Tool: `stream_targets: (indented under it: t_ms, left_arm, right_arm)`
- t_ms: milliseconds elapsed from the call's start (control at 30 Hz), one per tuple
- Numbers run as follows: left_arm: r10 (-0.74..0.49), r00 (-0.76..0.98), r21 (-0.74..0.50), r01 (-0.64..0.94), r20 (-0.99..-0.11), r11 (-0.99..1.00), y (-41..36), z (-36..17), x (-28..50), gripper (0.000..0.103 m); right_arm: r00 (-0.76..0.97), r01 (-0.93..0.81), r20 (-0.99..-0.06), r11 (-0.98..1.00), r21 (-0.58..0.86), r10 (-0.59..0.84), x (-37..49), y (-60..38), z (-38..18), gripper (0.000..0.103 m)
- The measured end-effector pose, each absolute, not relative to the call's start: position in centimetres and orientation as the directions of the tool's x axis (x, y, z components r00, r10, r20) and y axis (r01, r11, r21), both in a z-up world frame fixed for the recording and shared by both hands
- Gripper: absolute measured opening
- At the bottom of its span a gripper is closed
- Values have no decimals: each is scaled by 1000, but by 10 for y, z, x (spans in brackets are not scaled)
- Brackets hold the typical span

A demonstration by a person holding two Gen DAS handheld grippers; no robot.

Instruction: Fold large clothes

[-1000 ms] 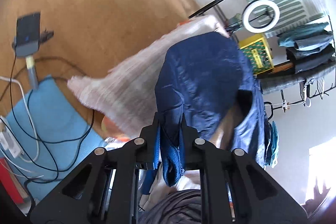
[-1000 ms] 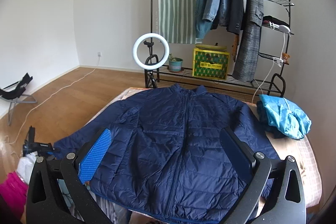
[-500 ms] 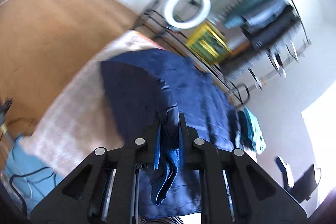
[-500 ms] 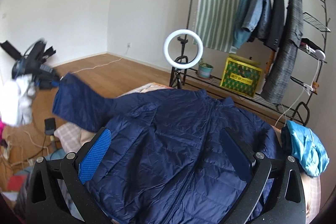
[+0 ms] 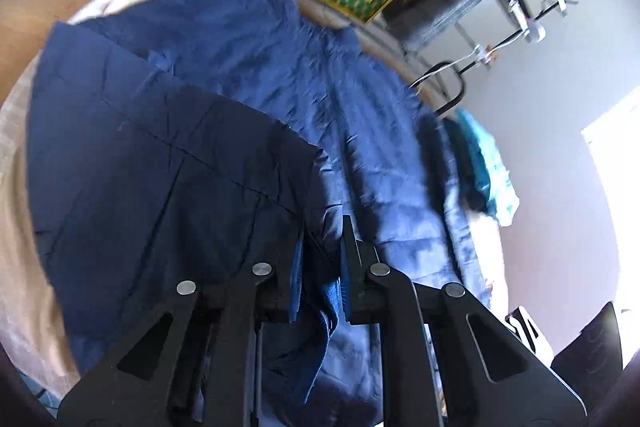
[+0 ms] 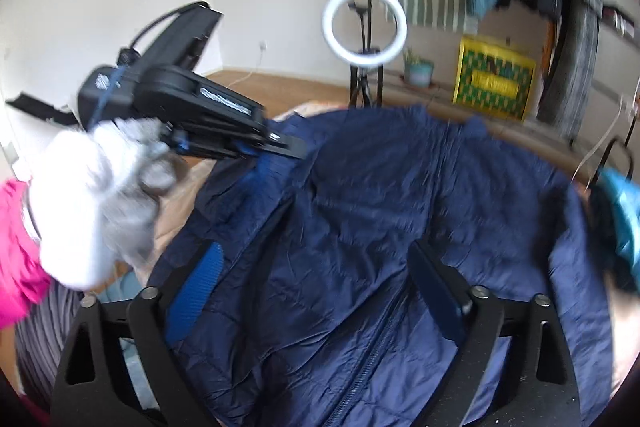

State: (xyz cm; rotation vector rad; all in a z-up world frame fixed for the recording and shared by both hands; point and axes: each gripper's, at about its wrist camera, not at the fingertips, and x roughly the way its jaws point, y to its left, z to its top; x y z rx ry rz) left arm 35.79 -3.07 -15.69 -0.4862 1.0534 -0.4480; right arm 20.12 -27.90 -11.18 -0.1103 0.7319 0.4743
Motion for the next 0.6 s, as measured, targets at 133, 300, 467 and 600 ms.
stream_targets:
  t_ms: [133,300,467,600]
  left_arm:
    - [-606,365,-620,93,-707,779,-28,-176,364,39]
    - [-603,452,-633,102,-658,767,7,-151,353,47]
    - [-489,609,-596,34,-624,803,76,-131,335,47]
    - [-346,692,-551,-89,-633,830,124,-140,328,47]
  right_arm:
    - [571,-422,-706,887,184,418,223,-285,-131,85]
    - [479,-395,-727,861,322,492,247,-280,-157,85]
    - [383,-274,-785,872,405,486,283,-275,-186,85]
    - [299,-195,-802,856,480,518,311,-268,-205,81]
